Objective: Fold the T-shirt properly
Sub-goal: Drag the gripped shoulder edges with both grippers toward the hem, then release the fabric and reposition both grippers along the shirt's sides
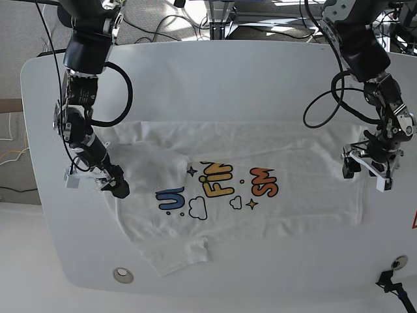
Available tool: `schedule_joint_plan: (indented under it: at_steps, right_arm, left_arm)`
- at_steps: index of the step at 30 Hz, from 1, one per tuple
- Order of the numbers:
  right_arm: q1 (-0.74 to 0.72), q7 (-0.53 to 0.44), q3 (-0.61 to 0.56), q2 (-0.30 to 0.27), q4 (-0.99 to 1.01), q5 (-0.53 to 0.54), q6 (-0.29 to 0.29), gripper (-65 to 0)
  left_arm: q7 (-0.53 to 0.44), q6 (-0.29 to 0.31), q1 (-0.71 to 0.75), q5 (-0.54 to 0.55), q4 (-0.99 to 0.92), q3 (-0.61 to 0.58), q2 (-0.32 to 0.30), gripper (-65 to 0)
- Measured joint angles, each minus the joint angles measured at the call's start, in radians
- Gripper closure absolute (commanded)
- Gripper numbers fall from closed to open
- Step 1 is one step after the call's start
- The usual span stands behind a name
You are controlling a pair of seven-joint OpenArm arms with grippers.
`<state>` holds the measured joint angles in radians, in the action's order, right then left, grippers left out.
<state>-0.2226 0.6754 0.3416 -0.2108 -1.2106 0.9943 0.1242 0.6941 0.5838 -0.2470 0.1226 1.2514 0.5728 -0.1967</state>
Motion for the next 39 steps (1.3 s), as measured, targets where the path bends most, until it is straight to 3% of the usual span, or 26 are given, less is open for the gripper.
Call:
schedule_joint_plan:
  at_steps: [3, 8, 13, 17, 21, 24, 27, 30, 32, 35, 39]
  right_arm:
    - [0.024, 0.073, -0.002, -0.033, -0.098, -0.079, 0.007, -46.9]
    - [0.16, 0.085, 0.001, -0.14, -0.318, -0.159, 0.008, -46.5]
    - [0.285, 0.083, 0.0, -0.197, -0.42, -0.274, 0.016, -46.4]
    - [0.354, 0.055, -0.002, -0.187, -0.418, -0.429, 0.109, -46.4]
    - [0.356, -0.005, 0.004, -0.117, -0.415, -0.62, 0.193, -46.4]
    - [0.34, -0.029, 0.005, -0.071, -0.39, -0.704, 0.253, -46.4]
    - [0.309, -0.035, 0.006, -0.047, -0.323, -0.758, 0.262, -44.0]
    - [0.309, -0.134, 0.006, -0.04, -0.275, -0.775, 0.269, -41.6]
    - [0.311, -0.145, 0.006, -0.038, -0.226, -0.783, 0.269, -40.4]
    - [0.303, -0.185, 0.006, -0.045, -0.191, -0.78, 0.269, -31.8]
    - [0.302, -0.212, 0.006, -0.047, -0.166, -0.767, 0.269, -6.3]
  left_arm:
    - [-0.065, 0.008, 0.008, -0.027, 0.0, -0.024, -0.035, -54.5]
    - [-0.202, 0.004, 0.112, -0.026, 0.114, -0.109, -0.132, -54.5]
    - [-0.317, 0.011, 0.286, -0.043, 0.208, -0.104, -0.131, -54.5]
    - [-0.402, 0.012, 0.394, -0.033, 0.293, -0.103, -0.134, -54.5]
    - [-0.399, 0.015, 0.463, -0.034, 0.305, -0.104, -0.128, -54.5]
    - [-0.399, 0.013, 0.484, -0.033, 0.305, -0.103, -0.129, -54.5]
    - [-0.4, 0.013, 0.495, -0.033, 0.305, -0.103, -0.128, -54.5]
    - [-0.399, 0.015, 0.502, -0.033, 0.305, -0.103, -0.128, -54.5]
    - [-0.396, 0.013, 0.501, -0.033, 0.305, -0.103, -0.129, -54.5]
    - [-0.398, 0.013, 0.5, -0.033, 0.305, -0.103, -0.131, -54.5]
    - [-0.397, 0.012, 0.497, -0.033, 0.304, -0.103, -0.131, -54.5]
